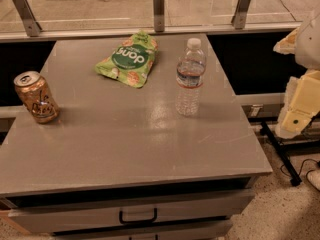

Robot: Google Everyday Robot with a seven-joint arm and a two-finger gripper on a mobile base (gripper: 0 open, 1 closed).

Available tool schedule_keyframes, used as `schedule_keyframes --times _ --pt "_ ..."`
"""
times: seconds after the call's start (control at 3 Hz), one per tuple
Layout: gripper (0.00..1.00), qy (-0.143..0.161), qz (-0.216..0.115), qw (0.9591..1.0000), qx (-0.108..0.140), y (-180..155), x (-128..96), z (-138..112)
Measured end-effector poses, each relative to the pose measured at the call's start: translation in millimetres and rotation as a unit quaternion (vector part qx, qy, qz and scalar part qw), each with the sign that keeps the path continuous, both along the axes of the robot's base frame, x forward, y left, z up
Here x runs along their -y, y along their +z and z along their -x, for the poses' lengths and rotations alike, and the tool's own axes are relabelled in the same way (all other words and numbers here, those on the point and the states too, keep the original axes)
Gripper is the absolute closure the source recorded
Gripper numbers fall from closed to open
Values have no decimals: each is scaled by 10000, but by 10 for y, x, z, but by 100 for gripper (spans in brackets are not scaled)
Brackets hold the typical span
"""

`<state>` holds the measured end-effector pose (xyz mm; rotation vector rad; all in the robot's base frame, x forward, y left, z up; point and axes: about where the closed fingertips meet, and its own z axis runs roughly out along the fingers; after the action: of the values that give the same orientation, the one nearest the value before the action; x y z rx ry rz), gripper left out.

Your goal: Knock water bottle over

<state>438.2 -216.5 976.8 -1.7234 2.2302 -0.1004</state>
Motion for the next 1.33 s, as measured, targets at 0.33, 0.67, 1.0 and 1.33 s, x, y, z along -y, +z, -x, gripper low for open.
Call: schedule_keyframes --times 0.33,0.67,1.0,1.33 --pt "0 0 0 10000 1 0 0 0" --pt "0 109 -325 9994 91 -56 -60 -59" --pt "0 284 -925 9952 170 -234 -220 -177" --pt "0 520 -1548 9863 228 -433 -479 -324"
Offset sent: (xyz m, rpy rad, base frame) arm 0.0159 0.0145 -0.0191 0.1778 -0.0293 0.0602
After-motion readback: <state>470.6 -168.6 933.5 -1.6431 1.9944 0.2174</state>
